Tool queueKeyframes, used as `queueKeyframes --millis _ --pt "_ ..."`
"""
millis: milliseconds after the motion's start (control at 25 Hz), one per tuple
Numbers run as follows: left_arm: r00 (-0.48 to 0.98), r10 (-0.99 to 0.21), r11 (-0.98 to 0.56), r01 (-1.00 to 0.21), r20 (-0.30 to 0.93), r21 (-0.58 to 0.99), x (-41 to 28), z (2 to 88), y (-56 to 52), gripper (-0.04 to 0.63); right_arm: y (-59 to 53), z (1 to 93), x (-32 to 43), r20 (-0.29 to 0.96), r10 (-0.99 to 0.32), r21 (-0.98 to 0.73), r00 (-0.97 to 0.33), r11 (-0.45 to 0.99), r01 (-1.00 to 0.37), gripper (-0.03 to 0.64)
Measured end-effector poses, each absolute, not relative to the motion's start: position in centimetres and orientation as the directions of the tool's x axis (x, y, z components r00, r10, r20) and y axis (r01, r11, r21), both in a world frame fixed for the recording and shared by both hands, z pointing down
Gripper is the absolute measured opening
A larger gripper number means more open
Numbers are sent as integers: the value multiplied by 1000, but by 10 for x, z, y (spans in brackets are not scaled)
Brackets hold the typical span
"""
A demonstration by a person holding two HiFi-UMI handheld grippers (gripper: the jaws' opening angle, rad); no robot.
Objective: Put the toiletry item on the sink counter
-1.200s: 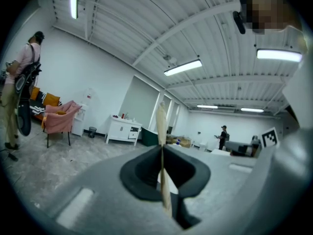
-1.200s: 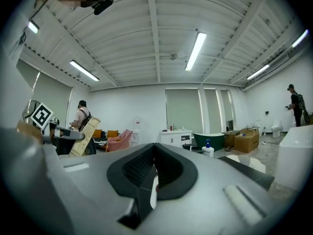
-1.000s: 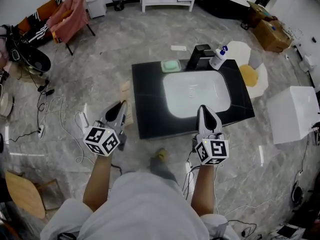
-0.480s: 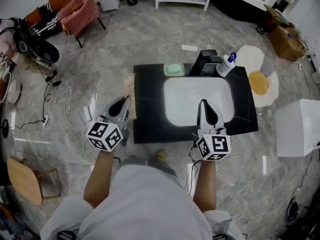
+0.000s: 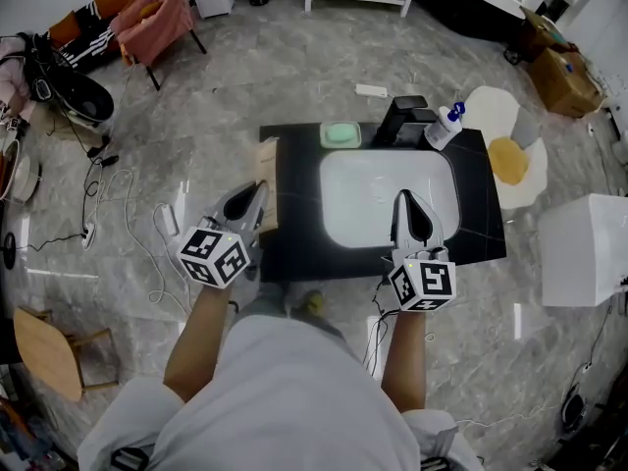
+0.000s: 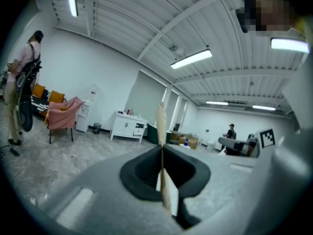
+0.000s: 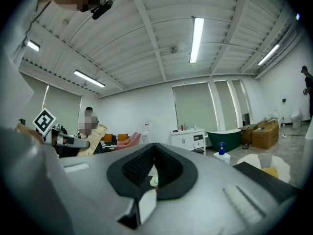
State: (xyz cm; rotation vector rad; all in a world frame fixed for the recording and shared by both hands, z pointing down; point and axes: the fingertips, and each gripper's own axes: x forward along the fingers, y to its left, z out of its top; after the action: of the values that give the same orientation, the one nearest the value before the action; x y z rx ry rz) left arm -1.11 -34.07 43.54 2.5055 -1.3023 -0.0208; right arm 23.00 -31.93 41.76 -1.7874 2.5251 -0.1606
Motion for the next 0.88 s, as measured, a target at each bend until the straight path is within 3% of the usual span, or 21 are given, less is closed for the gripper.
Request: queueKeyframes --millis 880 --pt "603 -721 -497 -793 342 352 4 545 -407 3 -359 434 225 59 -959 -97 -278 271 -958 3"
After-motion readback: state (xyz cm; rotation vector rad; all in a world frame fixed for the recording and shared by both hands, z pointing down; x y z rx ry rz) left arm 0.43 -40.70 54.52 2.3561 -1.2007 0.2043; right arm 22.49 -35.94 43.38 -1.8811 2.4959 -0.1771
